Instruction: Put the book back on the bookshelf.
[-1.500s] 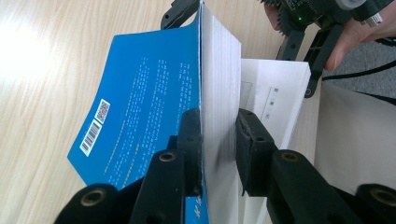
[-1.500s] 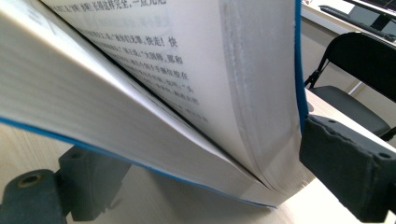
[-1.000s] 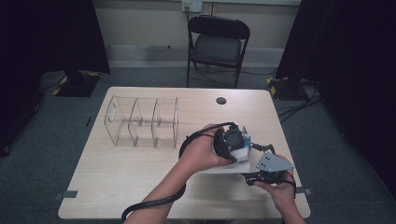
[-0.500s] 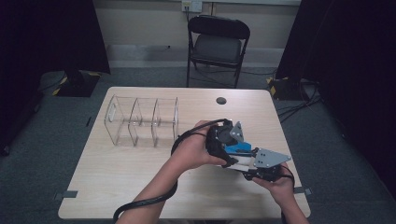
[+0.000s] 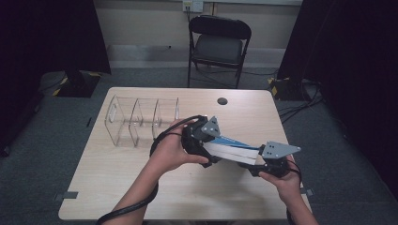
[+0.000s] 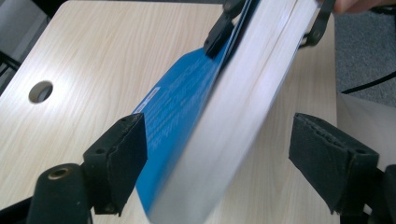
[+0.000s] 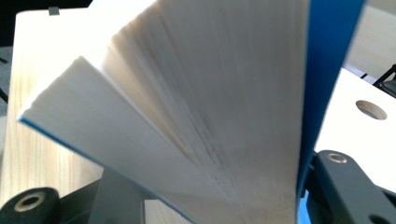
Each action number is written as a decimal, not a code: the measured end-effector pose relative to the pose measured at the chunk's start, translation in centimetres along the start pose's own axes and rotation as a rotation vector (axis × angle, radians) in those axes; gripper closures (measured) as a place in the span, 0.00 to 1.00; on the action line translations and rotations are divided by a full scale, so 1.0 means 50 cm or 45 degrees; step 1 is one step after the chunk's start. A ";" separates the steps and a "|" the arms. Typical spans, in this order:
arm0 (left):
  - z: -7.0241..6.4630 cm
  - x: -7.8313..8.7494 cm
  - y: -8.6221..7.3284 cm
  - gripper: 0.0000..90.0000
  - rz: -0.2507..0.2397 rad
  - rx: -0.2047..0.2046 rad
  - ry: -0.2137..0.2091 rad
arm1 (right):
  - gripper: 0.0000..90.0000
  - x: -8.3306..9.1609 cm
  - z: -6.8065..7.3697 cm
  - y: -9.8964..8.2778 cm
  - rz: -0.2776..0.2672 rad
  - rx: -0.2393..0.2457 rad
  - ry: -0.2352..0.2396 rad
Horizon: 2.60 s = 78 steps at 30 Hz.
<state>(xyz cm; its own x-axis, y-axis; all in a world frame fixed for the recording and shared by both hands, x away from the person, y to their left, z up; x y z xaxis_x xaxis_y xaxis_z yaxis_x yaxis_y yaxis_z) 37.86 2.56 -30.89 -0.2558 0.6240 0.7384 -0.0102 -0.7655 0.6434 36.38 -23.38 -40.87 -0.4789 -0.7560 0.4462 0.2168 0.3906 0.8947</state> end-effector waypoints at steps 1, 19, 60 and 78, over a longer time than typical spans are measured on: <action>0.001 0.005 -0.006 0.21 0.004 0.001 0.007 | 0.54 0.001 -0.001 0.002 0.000 -0.005 0.004; 0.012 0.028 -0.083 0.20 0.024 0.097 0.056 | 0.57 0.032 -0.023 0.033 -0.011 -0.173 0.098; -0.045 -0.109 -0.229 0.23 0.061 0.235 -0.087 | 0.62 0.048 -0.100 0.057 -0.018 -0.317 0.077; -0.066 -0.158 -0.272 0.22 0.098 0.238 -0.133 | 0.65 0.053 -0.143 0.062 -0.003 -0.359 -0.018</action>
<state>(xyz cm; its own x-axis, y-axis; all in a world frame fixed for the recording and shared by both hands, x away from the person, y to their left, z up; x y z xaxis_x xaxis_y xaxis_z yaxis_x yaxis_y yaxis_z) 36.82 7.51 -46.14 -0.1471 0.5853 0.7974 0.1870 -0.7752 0.6035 41.87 -27.95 -36.76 -0.4910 -0.7488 0.4452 0.4430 0.2253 0.8677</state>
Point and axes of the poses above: each handheld gripper's, and its own axes: x roughly backward along the jaws, y roughly out of its top, z roughly to its left, the point moved 1 cm from there along -x, roughly forward along the jaws, and after that the axes turned 6 degrees about -x, right-handed, at the moved point
